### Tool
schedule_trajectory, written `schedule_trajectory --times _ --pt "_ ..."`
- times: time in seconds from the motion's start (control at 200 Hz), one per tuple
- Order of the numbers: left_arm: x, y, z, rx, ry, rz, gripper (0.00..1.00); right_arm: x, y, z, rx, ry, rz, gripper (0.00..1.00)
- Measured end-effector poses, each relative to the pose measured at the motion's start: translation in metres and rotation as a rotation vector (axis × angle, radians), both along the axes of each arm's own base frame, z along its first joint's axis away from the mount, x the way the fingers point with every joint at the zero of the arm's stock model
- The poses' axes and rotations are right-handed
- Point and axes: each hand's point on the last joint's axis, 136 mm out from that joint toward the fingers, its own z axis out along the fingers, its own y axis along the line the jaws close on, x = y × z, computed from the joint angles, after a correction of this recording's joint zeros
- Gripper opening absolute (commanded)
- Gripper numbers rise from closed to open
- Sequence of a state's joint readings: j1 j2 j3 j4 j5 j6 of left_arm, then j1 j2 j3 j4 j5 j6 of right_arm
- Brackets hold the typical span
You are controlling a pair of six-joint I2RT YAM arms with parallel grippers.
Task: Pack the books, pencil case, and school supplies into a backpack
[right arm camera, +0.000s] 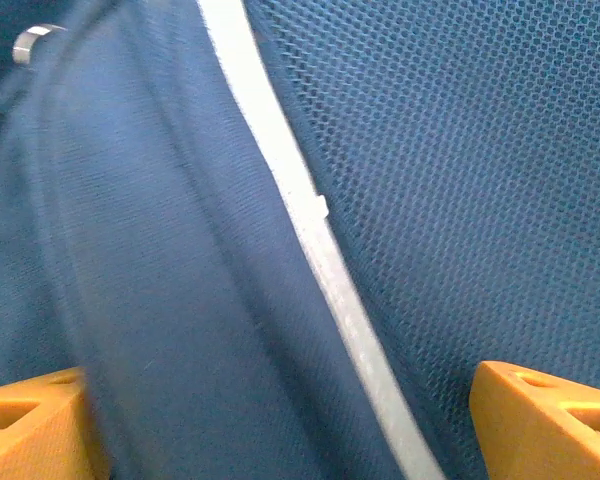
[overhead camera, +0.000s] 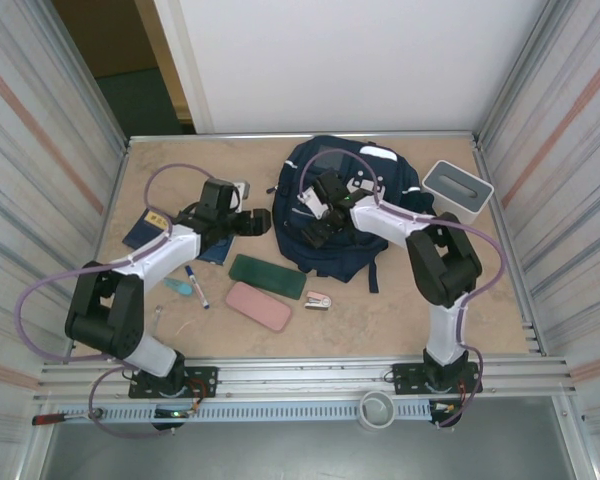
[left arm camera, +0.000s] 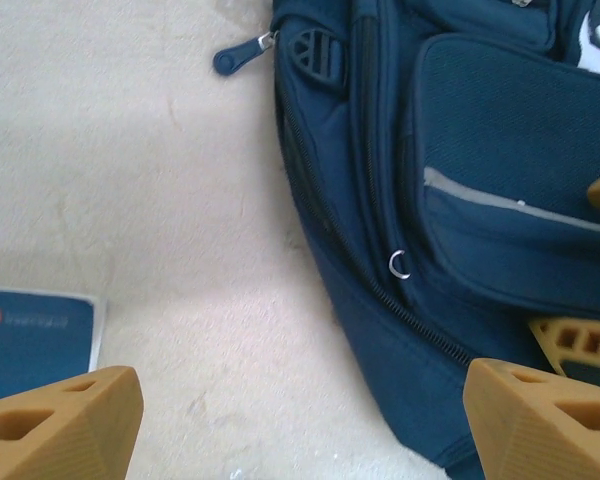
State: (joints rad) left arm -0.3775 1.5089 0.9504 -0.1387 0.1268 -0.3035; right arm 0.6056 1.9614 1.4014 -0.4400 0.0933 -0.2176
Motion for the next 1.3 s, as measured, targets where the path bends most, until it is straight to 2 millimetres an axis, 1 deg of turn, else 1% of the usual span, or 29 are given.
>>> schedule_trajectory --times 0.025,0.055,0.09,0.15,0.17,0.235,0.341,0.391,0.441,0.501,0.576,0.641,0.646,0.772,0.822,0.882,0.967,1.037,1.112,1.182,1.237,1.262,1.303 --pt "-0.002 0.001 0.000 0.002 0.002 0.001 0.84 0.001 0.000 -0.002 -0.015 -0.002 0.004 0.79" --pt "-0.003 0.002 0.000 0.005 0.002 0.003 0.84 0.002 0.000 -0.003 -0.033 -0.007 0.014 0.72" --pt "-0.005 0.003 0.000 0.007 0.003 0.004 0.84 0.003 0.001 -0.003 -0.050 -0.014 0.026 0.60" --pt "-0.008 0.005 0.001 0.008 0.003 0.005 0.84 0.004 0.004 -0.001 -0.073 -0.029 0.048 0.50" --pt "-0.009 0.005 0.001 0.008 0.004 0.004 0.84 0.005 0.003 0.000 -0.081 -0.036 0.047 0.43" --pt "-0.014 0.005 0.000 0.009 0.007 0.001 0.84 0.008 0.003 0.004 -0.101 -0.055 0.058 0.28" --pt "-0.026 0.008 0.002 0.006 0.007 -0.002 0.83 0.012 0.001 0.010 -0.125 -0.078 0.076 0.09" --pt "-0.033 0.010 0.005 -0.001 0.003 0.002 0.83 0.012 0.000 0.016 -0.130 -0.091 0.089 0.00" --pt "-0.040 0.011 0.007 -0.006 -0.001 0.003 0.83 0.011 0.000 0.026 -0.127 -0.106 0.099 0.00" --pt "-0.046 0.015 0.011 -0.013 -0.011 0.015 0.83 0.011 -0.001 0.042 -0.113 -0.129 0.104 0.00" --pt "-0.053 0.018 0.016 -0.023 -0.020 0.025 0.84 0.009 -0.002 0.069 -0.075 -0.153 0.109 0.00" --pt "-0.057 0.020 0.019 -0.034 -0.028 0.035 0.85 0.010 -0.002 0.100 -0.014 -0.180 0.111 0.00" --pt "-0.058 0.020 0.020 -0.035 -0.028 0.035 0.85 0.010 -0.002 0.100 -0.014 -0.180 0.111 0.00" --pt "-0.061 0.021 0.025 -0.056 -0.036 0.043 0.86 0.016 -0.008 0.160 0.133 -0.216 0.091 0.00" --pt "-0.061 0.020 0.025 -0.060 -0.032 0.042 0.86 0.019 -0.012 0.178 0.196 -0.216 0.074 0.00" --pt "-0.061 0.020 0.024 -0.063 -0.027 0.043 0.86 0.022 -0.017 0.192 0.259 -0.208 0.057 0.00" --pt "-0.061 0.020 0.020 -0.059 -0.014 0.045 0.87 0.024 -0.023 0.197 0.307 -0.184 0.035 0.00" --pt "-0.061 0.020 0.014 -0.051 0.002 0.046 0.87 0.023 -0.022 0.192 0.321 -0.154 0.032 0.00" --pt "-0.062 0.021 0.009 -0.040 0.020 0.049 0.87 0.022 -0.018 0.181 0.323 -0.117 0.030 0.01" --pt "-0.065 0.022 0.005 -0.035 0.040 0.054 0.87 0.023 -0.013 0.169 0.322 -0.085 0.032 0.09" --pt "-0.066 0.024 0.002 -0.031 0.051 0.063 0.87 0.023 -0.010 0.159 0.321 -0.058 0.019 0.21" --pt "-0.067 0.024 0.000 -0.029 0.057 0.067 0.88 0.023 -0.009 0.155 0.323 -0.045 0.006 0.25" --pt "-0.070 0.026 -0.003 -0.023 0.070 0.074 0.88 0.024 -0.008 0.149 0.320 -0.031 -0.007 0.35"
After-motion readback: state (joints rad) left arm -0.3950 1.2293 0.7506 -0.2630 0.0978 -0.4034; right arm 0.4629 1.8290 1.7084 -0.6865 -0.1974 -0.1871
